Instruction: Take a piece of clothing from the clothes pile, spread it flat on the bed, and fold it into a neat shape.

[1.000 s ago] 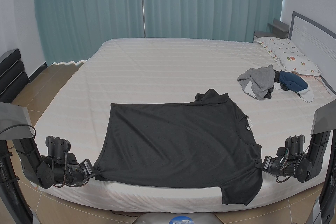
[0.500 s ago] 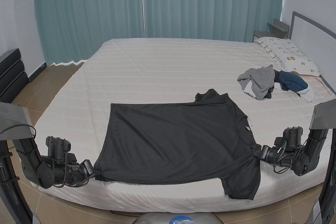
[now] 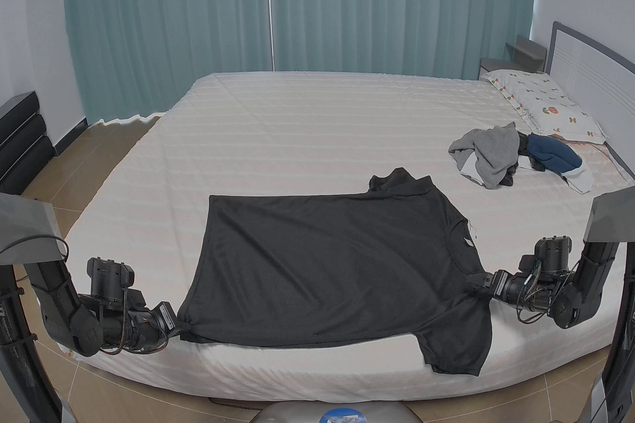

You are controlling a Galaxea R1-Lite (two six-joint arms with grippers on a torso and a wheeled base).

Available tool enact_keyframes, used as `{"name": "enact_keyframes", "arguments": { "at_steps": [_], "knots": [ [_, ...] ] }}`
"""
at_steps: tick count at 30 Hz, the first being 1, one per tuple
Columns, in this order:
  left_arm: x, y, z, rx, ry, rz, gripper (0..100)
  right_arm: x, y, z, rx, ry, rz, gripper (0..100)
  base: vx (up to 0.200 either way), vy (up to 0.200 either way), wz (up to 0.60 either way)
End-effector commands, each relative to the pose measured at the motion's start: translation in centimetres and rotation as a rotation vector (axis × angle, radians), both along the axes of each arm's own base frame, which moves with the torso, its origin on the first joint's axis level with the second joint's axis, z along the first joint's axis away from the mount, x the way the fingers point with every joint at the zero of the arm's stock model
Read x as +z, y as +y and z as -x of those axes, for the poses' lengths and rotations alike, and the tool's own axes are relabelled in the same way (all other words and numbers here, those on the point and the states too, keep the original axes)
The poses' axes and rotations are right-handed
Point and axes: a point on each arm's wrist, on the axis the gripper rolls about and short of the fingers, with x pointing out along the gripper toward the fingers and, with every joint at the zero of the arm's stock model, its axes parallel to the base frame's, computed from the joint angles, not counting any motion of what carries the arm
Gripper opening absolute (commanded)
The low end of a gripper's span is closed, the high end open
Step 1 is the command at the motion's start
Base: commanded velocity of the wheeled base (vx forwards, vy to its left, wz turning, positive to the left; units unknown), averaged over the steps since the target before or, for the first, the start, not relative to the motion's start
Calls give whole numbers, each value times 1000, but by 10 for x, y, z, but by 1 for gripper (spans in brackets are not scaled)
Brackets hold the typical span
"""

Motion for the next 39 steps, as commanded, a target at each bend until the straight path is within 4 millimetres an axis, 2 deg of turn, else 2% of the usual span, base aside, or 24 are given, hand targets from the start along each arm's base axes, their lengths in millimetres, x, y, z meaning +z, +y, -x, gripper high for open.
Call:
{"name": "enact_keyframes", "arguments": {
  "at_steps": [1, 4, 9, 17, 27, 34, 35, 39],
  "knots": [
    [-1, 0, 0, 1, 3, 0, 0, 4, -12, 31, 71, 36, -14, 100, 0, 0, 0],
    [-1, 0, 0, 1, 3, 0, 0, 0, -17, 55, 190, 43, 1, 100, 0, 0, 0],
    [-1, 0, 0, 1, 3, 0, 0, -10, -14, 76, 255, 86, 16, 100, 0, 0, 0],
    [-1, 0, 0, 1, 3, 0, 0, -16, -8, 77, 313, 63, 7, 100, 0, 0, 0],
    [0, 0, 0, 1, 1, 0, 0, -34, -2, 75, 343, 64, 3, 100, 0, 0, 0],
    [0, 0, 0, 1, 1, 0, 0, -32, -1, 75, 330, 40, -10, 100, 0, 0, 0],
    [0, 0, 0, 1, 1, 0, 0, -31, -1, 74, 326, 34, -11, 0, 0, 0, 0],
    [0, 0, 0, 1, 1, 0, 0, -28, -3, 77, 315, 34, -7, 0, 0, 0, 0]
  ]
}}
